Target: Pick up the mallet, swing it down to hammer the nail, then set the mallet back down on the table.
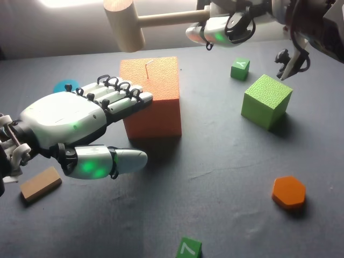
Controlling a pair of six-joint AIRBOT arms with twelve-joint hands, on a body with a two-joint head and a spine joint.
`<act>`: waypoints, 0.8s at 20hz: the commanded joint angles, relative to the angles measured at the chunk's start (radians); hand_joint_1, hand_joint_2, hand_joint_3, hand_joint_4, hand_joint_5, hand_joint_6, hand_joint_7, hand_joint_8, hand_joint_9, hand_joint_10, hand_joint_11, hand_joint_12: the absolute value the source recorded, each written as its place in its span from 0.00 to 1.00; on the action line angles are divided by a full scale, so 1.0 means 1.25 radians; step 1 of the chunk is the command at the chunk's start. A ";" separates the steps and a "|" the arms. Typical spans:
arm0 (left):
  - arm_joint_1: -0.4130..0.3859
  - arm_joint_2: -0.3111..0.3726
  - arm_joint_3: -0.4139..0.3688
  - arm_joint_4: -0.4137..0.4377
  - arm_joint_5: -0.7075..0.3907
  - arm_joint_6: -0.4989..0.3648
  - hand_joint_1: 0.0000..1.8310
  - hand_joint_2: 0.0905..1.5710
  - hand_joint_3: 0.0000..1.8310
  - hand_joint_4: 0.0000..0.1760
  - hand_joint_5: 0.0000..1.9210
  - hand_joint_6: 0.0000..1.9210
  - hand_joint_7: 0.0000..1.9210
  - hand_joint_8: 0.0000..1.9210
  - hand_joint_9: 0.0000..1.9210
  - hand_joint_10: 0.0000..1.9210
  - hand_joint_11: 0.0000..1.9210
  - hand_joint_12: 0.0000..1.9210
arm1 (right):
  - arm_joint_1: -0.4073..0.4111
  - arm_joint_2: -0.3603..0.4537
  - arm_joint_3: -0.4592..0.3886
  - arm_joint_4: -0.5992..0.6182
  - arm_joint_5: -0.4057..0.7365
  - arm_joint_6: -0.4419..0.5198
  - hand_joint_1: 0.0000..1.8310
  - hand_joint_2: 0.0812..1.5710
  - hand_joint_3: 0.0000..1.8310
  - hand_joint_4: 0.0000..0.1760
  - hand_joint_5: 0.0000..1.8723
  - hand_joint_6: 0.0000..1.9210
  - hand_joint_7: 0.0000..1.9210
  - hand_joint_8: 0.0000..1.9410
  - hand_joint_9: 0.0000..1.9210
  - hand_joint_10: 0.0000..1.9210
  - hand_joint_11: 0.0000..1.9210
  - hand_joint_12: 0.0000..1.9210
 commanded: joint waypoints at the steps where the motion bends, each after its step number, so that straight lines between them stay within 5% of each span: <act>1: -0.005 -0.001 0.001 0.004 -0.051 -0.003 0.00 0.79 0.00 0.00 0.03 0.00 0.02 0.00 0.01 0.00 0.00 0.00 | 0.014 0.005 0.003 -0.030 -0.059 0.006 0.52 0.86 0.00 0.00 0.67 1.00 0.75 1.00 0.82 1.00 0.93 1.00; 8: -0.009 -0.001 0.001 0.007 -0.051 -0.003 0.00 0.80 0.00 0.00 0.02 0.00 0.02 0.00 0.01 0.00 0.00 0.00 | -0.005 -0.003 0.025 -0.030 -0.056 0.006 0.54 0.86 0.00 0.00 0.68 1.00 0.76 1.00 0.83 1.00 0.94 1.00; 16: -0.009 -0.001 0.002 0.009 -0.048 -0.003 0.00 0.80 0.00 0.00 0.02 0.00 0.02 0.00 0.00 0.00 0.00 0.00 | -0.101 -0.038 0.083 -0.028 -0.039 0.012 0.51 0.86 0.00 0.00 0.68 1.00 0.77 1.00 0.83 1.00 0.93 1.00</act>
